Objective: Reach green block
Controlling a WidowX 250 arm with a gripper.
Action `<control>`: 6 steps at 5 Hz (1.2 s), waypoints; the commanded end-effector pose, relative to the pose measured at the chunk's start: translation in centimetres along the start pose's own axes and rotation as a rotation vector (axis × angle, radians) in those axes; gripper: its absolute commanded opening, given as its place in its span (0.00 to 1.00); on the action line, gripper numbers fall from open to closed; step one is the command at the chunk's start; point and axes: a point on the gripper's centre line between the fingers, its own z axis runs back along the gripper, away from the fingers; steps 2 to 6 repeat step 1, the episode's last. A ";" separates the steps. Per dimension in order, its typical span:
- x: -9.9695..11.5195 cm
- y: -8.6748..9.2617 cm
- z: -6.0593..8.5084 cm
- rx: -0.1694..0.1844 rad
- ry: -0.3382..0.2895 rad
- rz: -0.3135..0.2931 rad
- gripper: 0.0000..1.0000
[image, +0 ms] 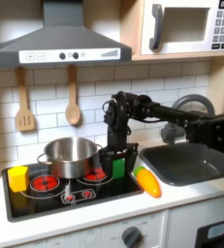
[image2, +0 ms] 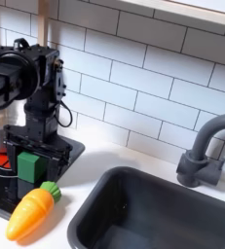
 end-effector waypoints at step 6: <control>0.0 -0.3 -0.1 -0.017 0.001 0.002 1.00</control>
